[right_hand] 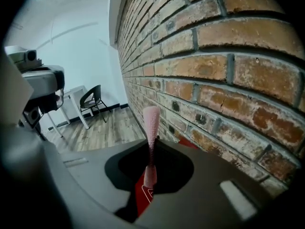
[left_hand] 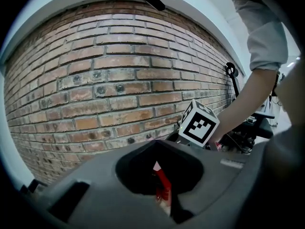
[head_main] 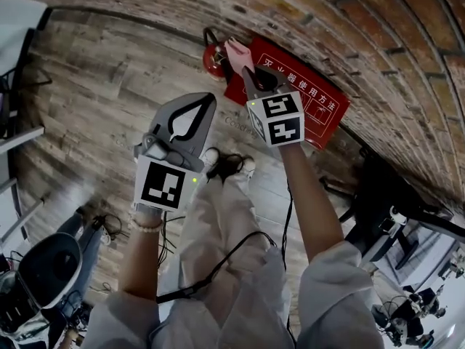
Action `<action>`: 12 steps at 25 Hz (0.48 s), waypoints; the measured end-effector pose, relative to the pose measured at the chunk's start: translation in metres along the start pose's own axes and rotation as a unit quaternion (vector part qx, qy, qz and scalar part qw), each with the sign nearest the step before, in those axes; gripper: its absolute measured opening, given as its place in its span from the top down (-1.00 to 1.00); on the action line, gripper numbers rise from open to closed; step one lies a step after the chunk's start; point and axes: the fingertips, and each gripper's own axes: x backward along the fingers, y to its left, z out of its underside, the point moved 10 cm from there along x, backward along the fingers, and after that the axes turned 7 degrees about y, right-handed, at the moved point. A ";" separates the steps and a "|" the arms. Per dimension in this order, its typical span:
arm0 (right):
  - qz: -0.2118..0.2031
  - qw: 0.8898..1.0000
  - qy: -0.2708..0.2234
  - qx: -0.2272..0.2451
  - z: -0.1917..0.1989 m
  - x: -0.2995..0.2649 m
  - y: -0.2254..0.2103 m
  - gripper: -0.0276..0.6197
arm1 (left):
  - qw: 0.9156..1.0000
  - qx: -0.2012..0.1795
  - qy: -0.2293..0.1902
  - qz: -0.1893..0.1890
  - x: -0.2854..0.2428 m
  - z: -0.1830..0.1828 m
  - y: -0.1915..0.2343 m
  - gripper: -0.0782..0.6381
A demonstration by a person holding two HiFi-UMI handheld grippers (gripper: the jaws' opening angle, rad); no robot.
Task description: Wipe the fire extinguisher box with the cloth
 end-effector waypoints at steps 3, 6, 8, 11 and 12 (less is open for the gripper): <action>0.004 1.000 0.014 0.002 0.007 -0.014 -0.008 0.85 | 1.000 0.002 0.003 0.008 -0.006 0.005 -0.001 0.79; 0.016 0.999 0.028 0.007 0.012 -0.024 -0.018 0.85 | 1.000 -0.005 0.010 0.011 -0.010 0.007 -0.001 0.79; 0.026 0.999 0.037 0.012 0.016 -0.029 -0.023 0.85 | 1.000 0.001 0.016 0.008 -0.011 0.010 -0.001 0.79; 0.043 0.998 0.050 0.025 0.020 -0.034 -0.030 0.85 | 1.000 0.011 0.015 0.001 -0.011 0.012 0.000 0.79; 0.048 0.997 0.056 0.032 0.021 -0.036 -0.031 0.85 | 1.000 0.011 0.015 -0.001 -0.011 0.013 0.001 0.79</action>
